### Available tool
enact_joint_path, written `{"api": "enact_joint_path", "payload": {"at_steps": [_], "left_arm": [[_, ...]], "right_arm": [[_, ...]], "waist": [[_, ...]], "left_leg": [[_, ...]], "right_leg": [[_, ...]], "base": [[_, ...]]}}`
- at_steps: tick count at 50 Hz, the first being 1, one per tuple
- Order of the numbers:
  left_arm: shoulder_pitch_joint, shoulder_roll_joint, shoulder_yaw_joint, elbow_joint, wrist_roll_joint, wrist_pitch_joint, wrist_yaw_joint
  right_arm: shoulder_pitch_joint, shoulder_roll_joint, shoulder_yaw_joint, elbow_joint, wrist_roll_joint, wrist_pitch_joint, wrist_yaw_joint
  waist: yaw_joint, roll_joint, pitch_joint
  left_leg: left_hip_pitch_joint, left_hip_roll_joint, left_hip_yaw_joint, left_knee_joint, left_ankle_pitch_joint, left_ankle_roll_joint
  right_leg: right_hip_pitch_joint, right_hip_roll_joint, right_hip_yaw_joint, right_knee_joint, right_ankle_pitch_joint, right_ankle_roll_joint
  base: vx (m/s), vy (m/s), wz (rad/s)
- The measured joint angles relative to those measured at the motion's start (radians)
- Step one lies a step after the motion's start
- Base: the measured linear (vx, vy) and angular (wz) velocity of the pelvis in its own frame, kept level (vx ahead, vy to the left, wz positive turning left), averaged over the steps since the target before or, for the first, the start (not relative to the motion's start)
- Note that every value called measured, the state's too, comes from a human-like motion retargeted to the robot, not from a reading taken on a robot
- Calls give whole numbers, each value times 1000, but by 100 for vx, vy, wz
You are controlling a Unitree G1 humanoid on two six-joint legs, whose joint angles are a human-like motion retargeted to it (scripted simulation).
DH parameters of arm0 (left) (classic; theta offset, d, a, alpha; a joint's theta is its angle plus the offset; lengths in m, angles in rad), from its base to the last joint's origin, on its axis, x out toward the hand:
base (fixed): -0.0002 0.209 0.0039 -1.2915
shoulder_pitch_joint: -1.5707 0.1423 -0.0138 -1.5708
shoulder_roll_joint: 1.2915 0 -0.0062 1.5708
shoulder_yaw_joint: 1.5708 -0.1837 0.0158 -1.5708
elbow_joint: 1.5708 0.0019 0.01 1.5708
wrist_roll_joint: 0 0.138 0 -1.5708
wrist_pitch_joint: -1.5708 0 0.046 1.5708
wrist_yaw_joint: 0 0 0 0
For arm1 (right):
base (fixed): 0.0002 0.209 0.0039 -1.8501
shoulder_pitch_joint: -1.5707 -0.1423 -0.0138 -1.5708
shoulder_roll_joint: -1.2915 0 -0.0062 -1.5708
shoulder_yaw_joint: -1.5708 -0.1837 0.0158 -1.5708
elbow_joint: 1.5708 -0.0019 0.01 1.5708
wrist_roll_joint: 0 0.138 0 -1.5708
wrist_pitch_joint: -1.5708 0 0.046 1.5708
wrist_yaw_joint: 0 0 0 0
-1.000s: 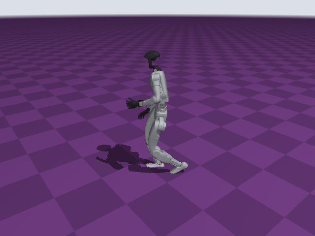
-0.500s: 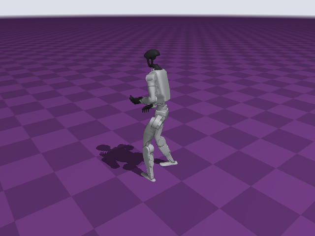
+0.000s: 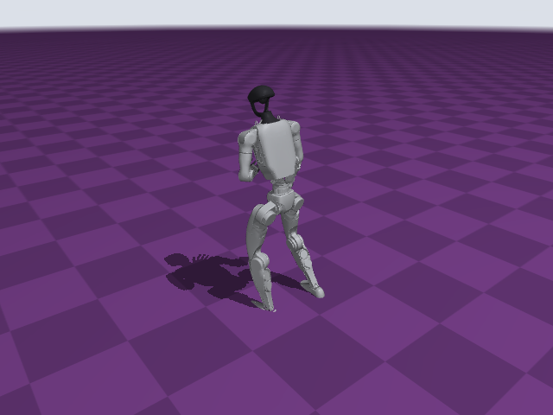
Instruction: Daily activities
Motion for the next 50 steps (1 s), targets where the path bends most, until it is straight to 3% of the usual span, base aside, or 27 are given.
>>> {"api": "enact_joint_path", "payload": {"at_steps": [7,17,19,22,35,50], "left_arm": [[-19,-23,-4,9,28,-7,2],[-7,-48,78,-20,222,-18,122],[-23,-60,99,-20,292,-17,162],[-39,-66,111,-11,383,-17,196],[-257,-90,25,105,802,28,215],[-527,-150,-154,276,1153,75,218]], "right_arm": [[4,-31,-112,50,92,-14,-53],[-118,-68,-214,55,155,0,-225],[-163,-69,-222,72,163,11,-263],[-195,-63,-229,94,170,27,-305],[-342,-29,-160,229,220,81,-331],[-471,22,-132,292,344,80,-383]], "waist": [[-10,38,23],[-67,136,129],[-92,154,149],[-129,156,162],[-133,187,230],[-152,160,222]], "left_leg": [[-7,106,42,117,-38,-20],[-10,317,82,265,-12,-96],[-6,378,159,279,32,-79],[1,453,304,338,60,-7],[28,334,231,484,-24,44],[64,238,238,325,-3,45]], "right_leg": [[94,57,33,-94,20,12],[156,231,94,-168,-23,-52],[157,251,87,-191,-12,-59],[140,244,64,-171,-22,-59],[28,242,92,-83,-27,-71],[-65,206,94,-17,-40,-61]], "base": [[-9,-17,-43],[-14,-22,-31],[-17,-21,15],[-17,-18,34],[-10,-9,-20],[0,0,0]]}}
